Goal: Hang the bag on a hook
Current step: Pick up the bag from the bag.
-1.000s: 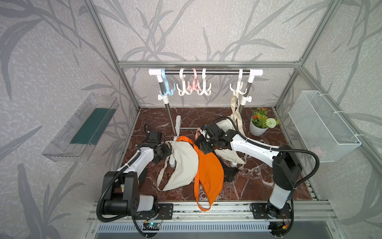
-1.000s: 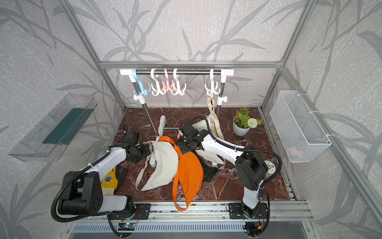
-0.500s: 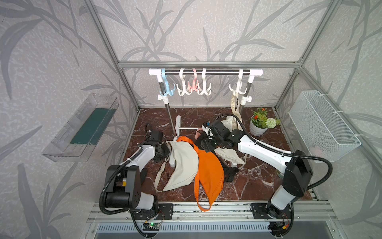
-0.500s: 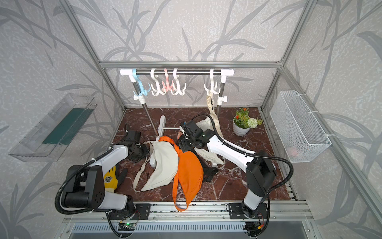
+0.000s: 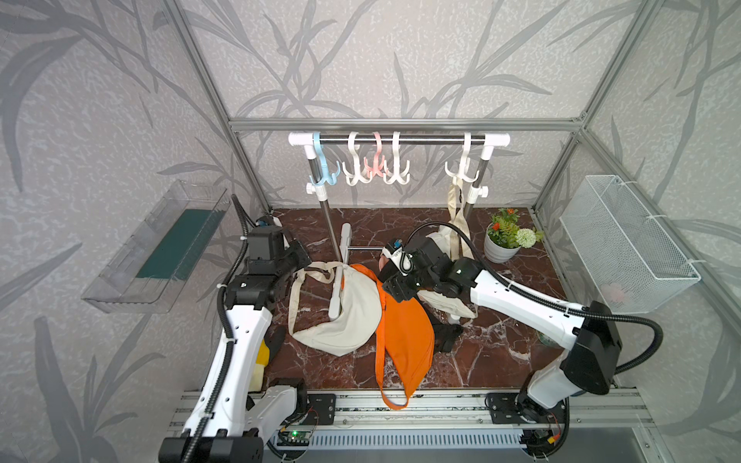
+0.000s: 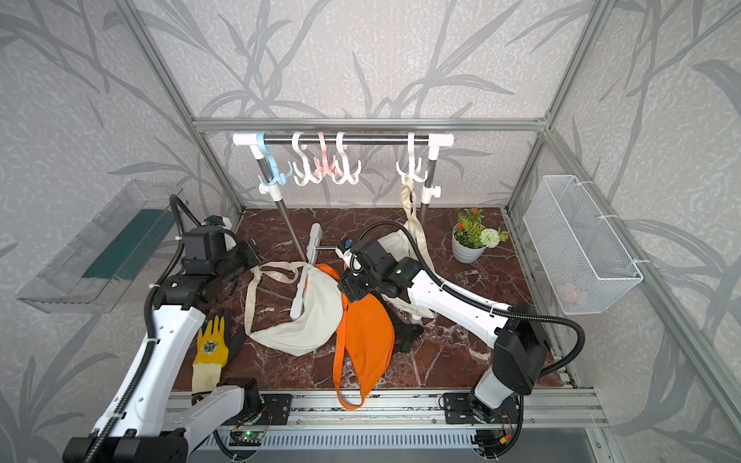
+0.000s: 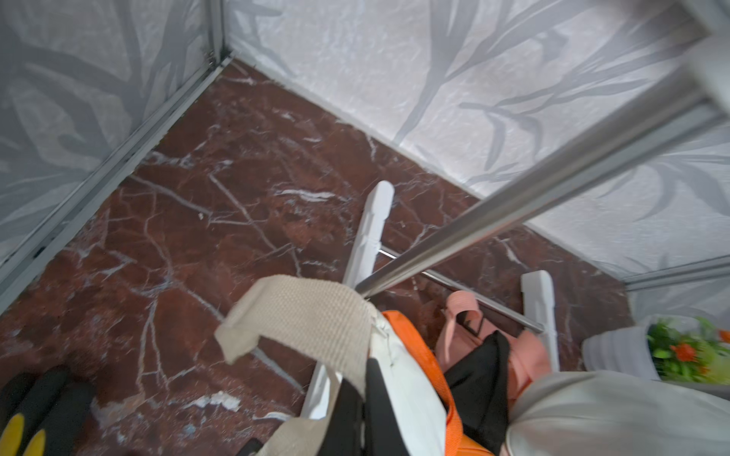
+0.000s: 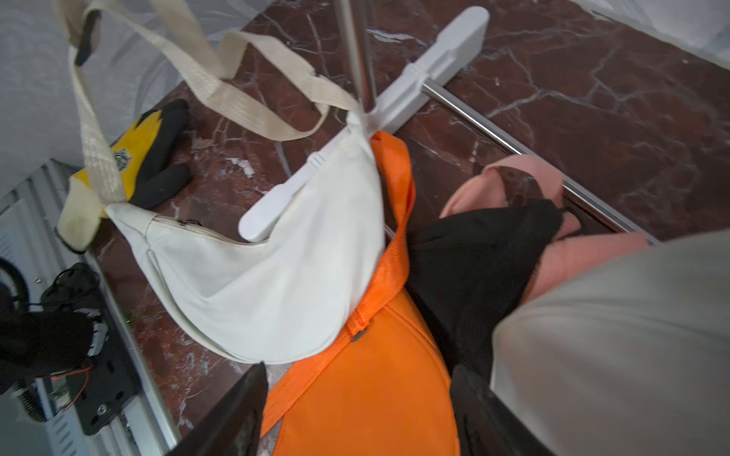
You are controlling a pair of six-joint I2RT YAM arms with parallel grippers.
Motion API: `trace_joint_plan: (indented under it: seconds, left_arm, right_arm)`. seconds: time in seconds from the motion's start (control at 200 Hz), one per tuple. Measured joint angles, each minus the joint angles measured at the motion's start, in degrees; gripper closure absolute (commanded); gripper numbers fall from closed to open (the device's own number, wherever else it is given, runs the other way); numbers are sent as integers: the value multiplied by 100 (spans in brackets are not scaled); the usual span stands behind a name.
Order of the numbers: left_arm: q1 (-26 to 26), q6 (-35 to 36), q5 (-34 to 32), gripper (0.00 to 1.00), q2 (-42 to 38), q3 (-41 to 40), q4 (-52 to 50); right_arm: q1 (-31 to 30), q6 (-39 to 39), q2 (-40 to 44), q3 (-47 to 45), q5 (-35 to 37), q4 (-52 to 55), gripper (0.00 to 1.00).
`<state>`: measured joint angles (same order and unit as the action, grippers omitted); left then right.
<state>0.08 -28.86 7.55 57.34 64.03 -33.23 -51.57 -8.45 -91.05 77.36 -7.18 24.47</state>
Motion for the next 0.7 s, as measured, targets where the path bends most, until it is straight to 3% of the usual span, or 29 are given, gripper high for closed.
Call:
trace_joint_plan:
  seconds: [0.205, 0.36, 0.51, 0.7]
  left_arm:
    - [0, -350, 518, 100, -516, -341, 483]
    - [0, -629, 721, 100, -737, -634, 927]
    - [-2, -739, 850, 100, -767, -756, 1237]
    - [-2, -911, 1036, 100, -909, -1058, 1659]
  right_arm:
    - [-542, -59, 37, -11, -872, -811, 25]
    - [-916, -612, -179, 35, -1349, -1589, 25]
    - [-1211, -1099, -885, 221, -1338, -2212, 25]
    - [-1519, -1727, -1838, 448, -767, -2872, 25]
